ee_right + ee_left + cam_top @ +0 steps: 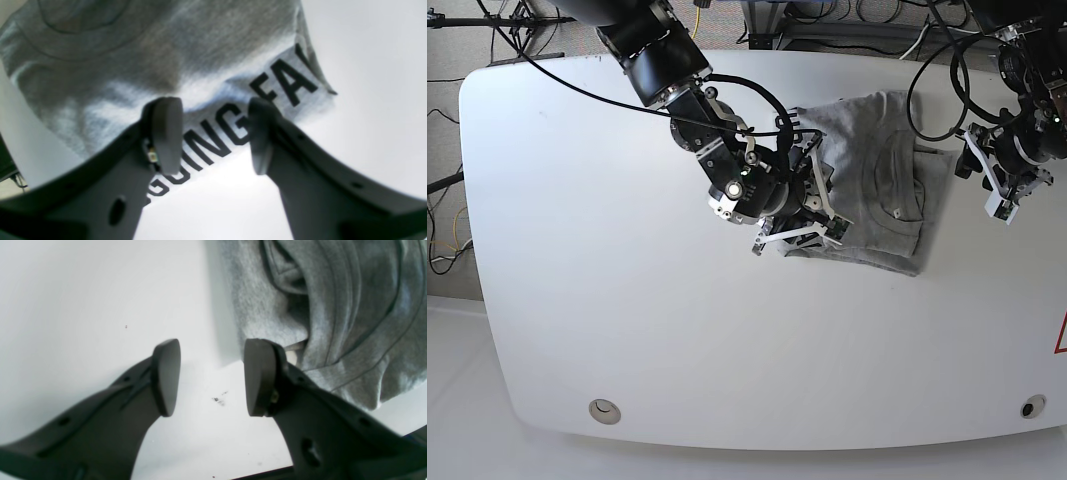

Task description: Fold the T-shirt properly

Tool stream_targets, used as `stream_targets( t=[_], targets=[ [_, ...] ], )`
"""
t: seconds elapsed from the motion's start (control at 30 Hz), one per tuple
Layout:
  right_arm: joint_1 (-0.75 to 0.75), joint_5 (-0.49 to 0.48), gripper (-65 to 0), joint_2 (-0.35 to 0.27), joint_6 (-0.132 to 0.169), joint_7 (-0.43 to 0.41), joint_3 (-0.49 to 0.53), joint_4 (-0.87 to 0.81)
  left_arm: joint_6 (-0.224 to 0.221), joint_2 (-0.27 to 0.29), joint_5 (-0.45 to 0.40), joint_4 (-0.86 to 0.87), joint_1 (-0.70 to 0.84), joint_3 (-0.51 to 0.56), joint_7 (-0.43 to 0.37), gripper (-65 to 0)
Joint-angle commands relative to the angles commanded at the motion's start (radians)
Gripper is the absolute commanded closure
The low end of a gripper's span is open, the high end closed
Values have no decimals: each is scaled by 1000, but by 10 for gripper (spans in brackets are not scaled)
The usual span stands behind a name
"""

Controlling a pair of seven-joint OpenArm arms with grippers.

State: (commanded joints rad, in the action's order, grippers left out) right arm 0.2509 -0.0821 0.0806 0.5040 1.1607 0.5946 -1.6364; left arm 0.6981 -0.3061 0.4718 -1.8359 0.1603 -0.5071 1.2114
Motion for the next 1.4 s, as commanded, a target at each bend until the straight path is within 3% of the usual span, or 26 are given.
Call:
stream_targets(
  t=[0.27,0.93,1.4],
  targets=[
    [3,63,-159,35,-5,-83,57,143,0,2,0,0,-2,0,-2,-291],
    [114,54,-160,77,0,-123,60,230,0,23,0,0,-5,0,-2,-291],
    [124,54,-160,77,0,-282,61,319,0,31,0,0,0,2,-2,-291]
  ],
)
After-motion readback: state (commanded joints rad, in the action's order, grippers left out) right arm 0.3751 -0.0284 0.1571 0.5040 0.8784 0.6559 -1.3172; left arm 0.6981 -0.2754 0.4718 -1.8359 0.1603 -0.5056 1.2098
